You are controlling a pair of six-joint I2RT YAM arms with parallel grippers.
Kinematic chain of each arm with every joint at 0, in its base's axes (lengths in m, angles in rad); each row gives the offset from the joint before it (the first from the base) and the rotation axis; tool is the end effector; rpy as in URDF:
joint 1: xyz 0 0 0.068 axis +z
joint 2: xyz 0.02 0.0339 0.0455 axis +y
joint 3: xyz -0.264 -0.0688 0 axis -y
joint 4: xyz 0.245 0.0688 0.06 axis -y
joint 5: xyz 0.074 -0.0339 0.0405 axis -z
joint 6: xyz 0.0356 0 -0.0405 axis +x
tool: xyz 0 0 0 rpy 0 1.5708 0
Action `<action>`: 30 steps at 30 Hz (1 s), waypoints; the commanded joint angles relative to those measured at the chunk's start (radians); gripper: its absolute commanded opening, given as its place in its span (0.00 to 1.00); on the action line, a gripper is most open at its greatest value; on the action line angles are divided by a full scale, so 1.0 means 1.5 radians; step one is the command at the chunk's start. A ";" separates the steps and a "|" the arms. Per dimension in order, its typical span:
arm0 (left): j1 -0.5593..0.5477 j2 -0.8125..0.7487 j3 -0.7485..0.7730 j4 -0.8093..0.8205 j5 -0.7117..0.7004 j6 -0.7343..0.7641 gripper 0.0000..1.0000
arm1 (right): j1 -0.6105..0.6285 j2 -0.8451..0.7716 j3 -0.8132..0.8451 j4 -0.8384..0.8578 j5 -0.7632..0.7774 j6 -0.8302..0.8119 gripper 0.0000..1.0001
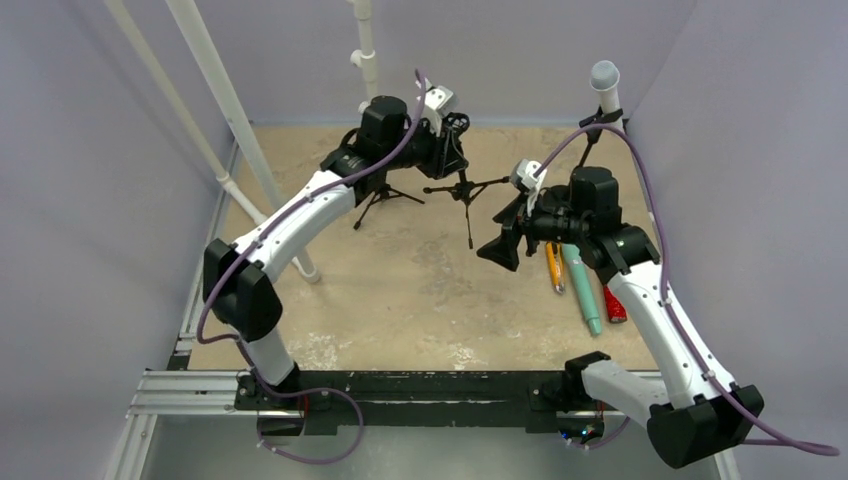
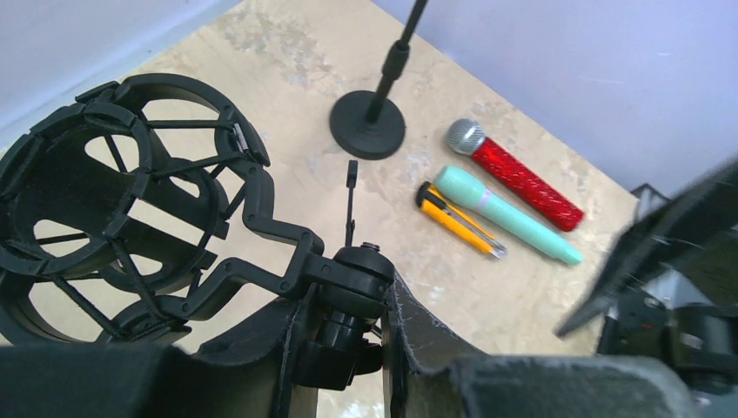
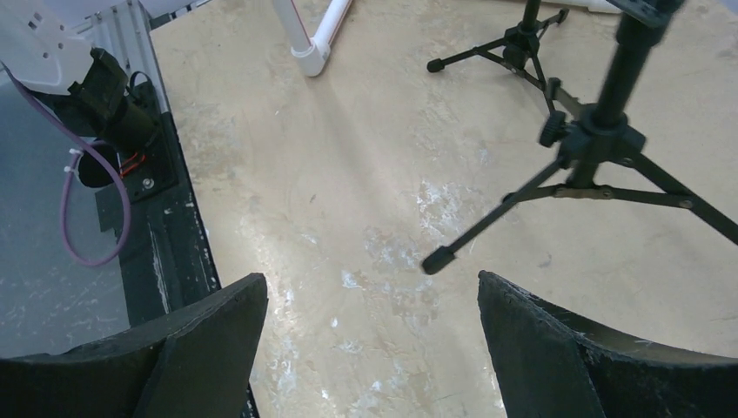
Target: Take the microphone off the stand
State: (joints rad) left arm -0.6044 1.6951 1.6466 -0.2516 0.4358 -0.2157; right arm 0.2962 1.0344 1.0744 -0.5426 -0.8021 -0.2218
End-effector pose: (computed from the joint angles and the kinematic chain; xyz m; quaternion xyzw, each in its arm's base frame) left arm 0.3221 -0.2407 0.3921 0.2776 0.7463 -0.3906 0.4620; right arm 0.1972 0.0869 0.3626 -0.3951 0.7151 0.3532 0.4558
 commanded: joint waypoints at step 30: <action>0.041 0.335 0.201 0.128 -0.102 0.168 0.09 | -0.044 -0.047 -0.065 0.000 0.249 -0.002 0.93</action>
State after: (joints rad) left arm -0.5480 2.2169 1.9068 -0.1139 0.3164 -0.0013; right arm 0.2481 0.9840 0.9791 -0.6144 -0.5499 -0.2825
